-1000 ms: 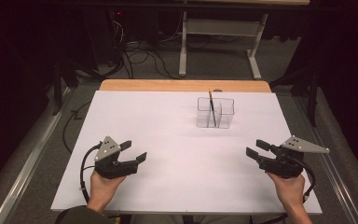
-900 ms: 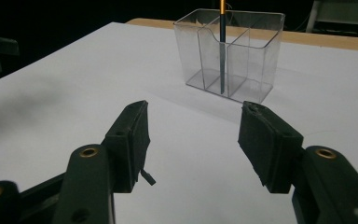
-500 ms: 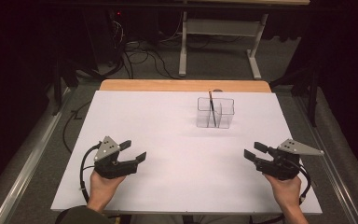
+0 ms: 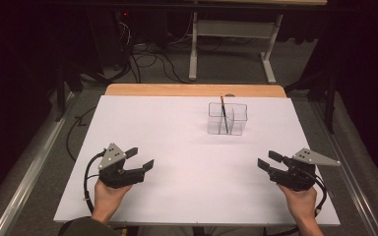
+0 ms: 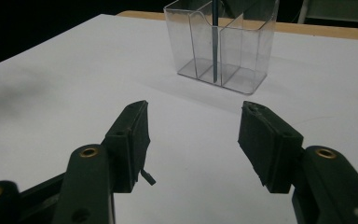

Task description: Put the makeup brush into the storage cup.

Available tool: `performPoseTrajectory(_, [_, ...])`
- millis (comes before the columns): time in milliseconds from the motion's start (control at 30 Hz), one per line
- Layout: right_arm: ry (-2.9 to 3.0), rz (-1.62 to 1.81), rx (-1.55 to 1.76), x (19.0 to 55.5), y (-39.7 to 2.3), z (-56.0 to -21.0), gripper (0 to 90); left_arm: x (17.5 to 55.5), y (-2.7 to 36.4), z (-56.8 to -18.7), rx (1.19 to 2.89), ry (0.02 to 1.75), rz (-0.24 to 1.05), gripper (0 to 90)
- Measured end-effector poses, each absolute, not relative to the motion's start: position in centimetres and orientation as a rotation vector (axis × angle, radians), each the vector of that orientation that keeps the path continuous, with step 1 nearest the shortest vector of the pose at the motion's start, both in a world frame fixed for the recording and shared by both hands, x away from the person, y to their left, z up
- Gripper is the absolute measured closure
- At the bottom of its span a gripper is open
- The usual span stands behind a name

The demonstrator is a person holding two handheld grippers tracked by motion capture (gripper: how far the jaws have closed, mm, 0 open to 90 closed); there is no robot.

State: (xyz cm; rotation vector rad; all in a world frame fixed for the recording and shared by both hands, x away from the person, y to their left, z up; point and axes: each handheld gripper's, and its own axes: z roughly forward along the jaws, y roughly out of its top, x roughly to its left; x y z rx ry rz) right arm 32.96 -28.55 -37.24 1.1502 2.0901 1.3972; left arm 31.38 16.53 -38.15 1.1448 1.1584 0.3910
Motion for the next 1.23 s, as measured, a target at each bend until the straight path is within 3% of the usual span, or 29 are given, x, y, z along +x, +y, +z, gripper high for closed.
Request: performPoseTrajectory(1233, [2.114,1.328,1.186,33.2,-28.5,-38.8,42.2,31.3,16.5,-38.1,1.149,1.154,0.396,28.5])
